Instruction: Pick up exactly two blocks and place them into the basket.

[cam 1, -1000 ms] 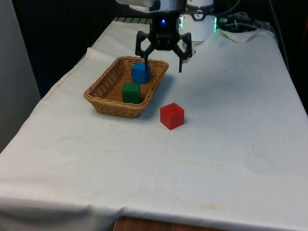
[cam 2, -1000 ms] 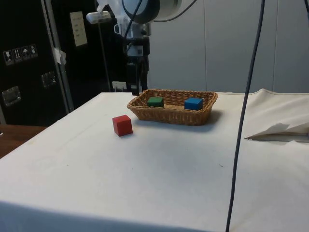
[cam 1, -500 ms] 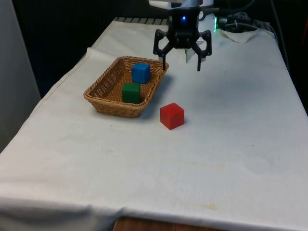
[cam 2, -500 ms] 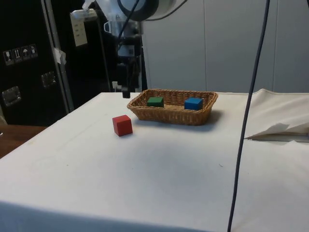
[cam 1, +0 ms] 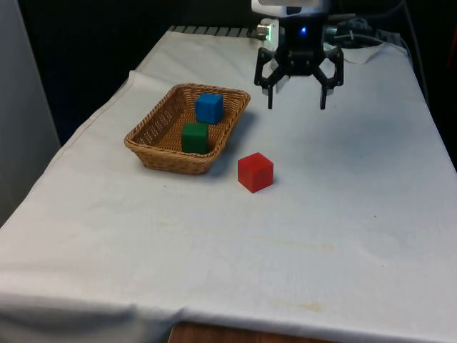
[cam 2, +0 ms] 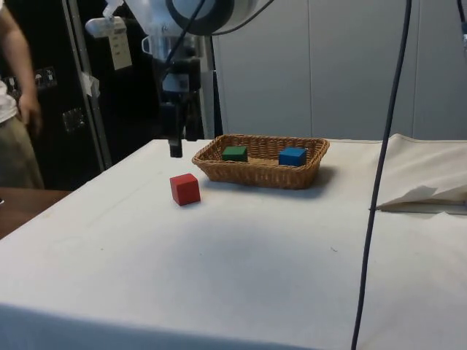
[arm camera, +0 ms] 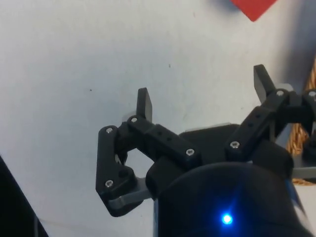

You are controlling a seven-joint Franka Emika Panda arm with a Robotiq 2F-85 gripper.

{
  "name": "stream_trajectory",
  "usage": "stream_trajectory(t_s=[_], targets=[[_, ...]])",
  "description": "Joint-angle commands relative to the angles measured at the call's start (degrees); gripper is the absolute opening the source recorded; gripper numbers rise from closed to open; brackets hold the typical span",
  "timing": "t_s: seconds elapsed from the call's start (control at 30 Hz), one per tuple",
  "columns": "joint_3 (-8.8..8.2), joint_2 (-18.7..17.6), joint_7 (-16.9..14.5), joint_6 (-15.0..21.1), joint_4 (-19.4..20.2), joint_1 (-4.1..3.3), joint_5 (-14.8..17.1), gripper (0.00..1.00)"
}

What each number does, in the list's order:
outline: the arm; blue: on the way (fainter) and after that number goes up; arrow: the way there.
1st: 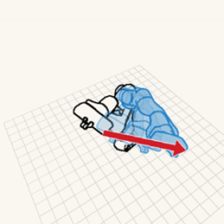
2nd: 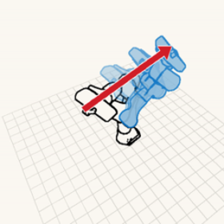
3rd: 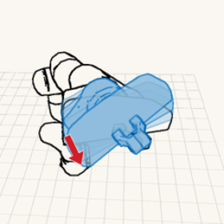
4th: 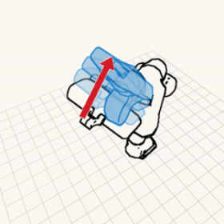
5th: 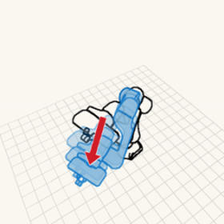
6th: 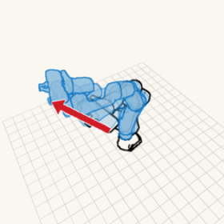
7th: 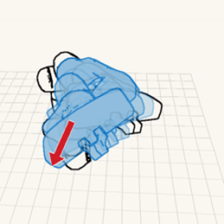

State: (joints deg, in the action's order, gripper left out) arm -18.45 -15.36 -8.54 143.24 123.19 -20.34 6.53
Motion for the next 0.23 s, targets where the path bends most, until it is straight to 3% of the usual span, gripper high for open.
stream_trajectory(t_s=[0.0,0.2], targets=[[0.00,-0.63,0.80,-0.46,-0.69,-0.17,-0.17,1.00],[0.86,-2.01,2.41,-0.80,-2.35,0.00,-0.06,1.00]])
